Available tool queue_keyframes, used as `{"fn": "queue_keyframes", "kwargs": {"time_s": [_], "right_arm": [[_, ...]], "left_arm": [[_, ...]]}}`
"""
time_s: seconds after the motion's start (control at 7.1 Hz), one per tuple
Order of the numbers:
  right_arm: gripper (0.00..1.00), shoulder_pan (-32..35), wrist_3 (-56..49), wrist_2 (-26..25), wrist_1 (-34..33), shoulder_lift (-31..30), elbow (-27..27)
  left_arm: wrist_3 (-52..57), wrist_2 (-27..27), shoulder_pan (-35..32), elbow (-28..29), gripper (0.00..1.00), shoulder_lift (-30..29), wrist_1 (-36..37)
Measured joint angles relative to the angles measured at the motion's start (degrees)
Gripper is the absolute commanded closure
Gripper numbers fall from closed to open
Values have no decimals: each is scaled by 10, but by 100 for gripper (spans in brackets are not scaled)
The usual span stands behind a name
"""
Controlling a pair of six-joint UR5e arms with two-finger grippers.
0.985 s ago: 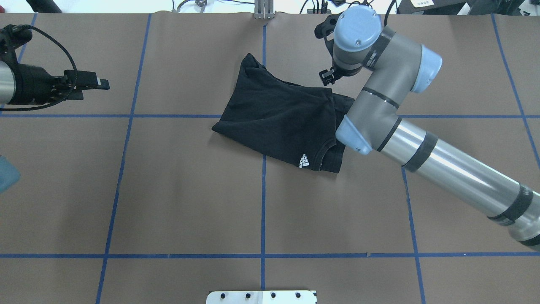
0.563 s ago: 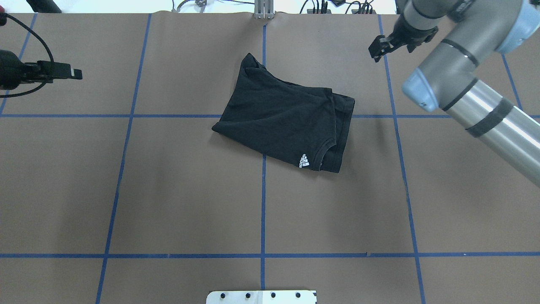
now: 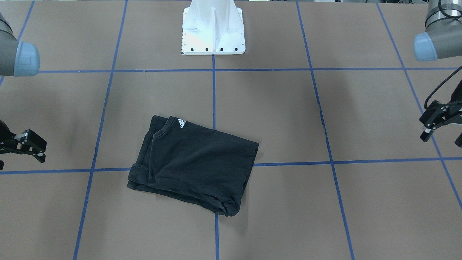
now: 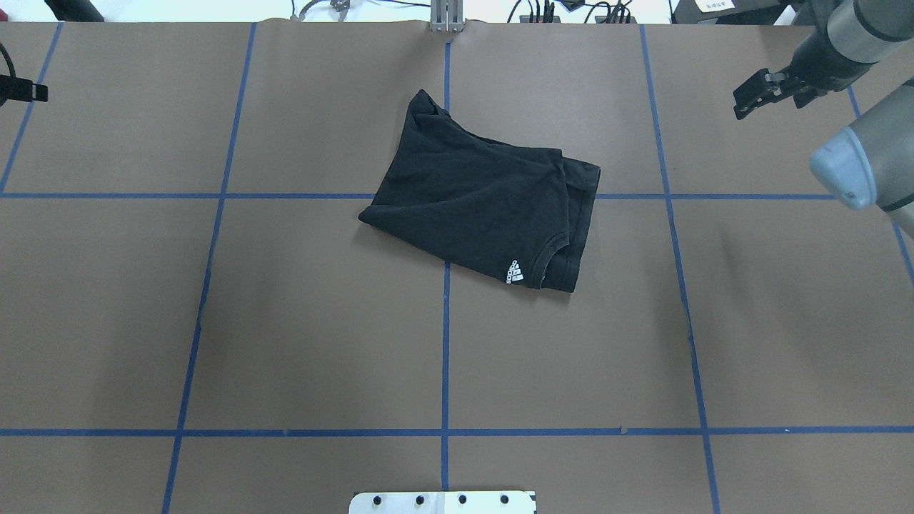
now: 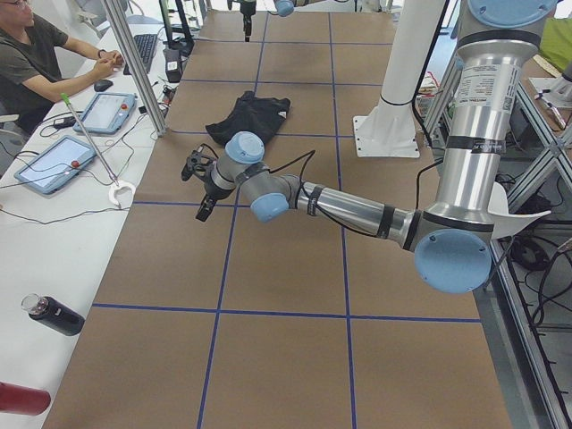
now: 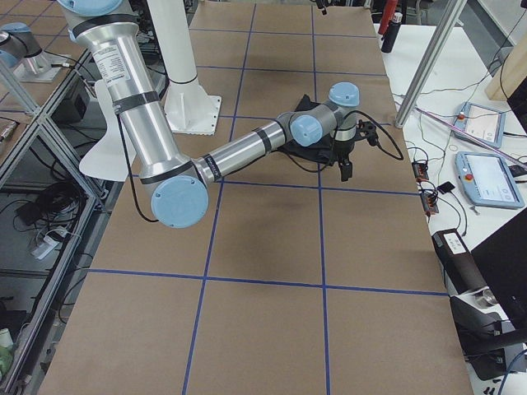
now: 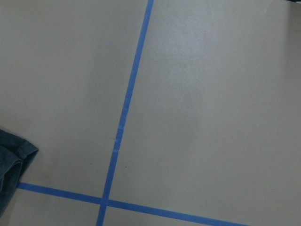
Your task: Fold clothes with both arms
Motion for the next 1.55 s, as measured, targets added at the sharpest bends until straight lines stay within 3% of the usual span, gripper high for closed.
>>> {"fn": "queue_keyframes", "kwargs": {"time_s": [0.42, 0.7, 0.84, 0.99, 1.27, 1.55], "right_arm": [[0, 21, 0, -7, -10, -22, -10], [0, 37, -5, -3, -21, -41, -17], [0, 46, -6, 2, -30, -48, -19], [0, 58, -7, 14, -41, -53, -23], [0, 91, -24, 71, -47, -73, -26], [0, 134, -99, 126, -47, -98, -51]], "left_arm": [[40, 58, -11, 46, 0, 9, -1], [74, 56, -13, 49, 0, 9, 79], [141, 53, -22, 47, 0, 7, 134], [211, 41, -40, 43, 0, 5, 195], [298, -38, -85, 36, 0, 0, 301], [359, -80, -136, 44, 0, 4, 348]]}}
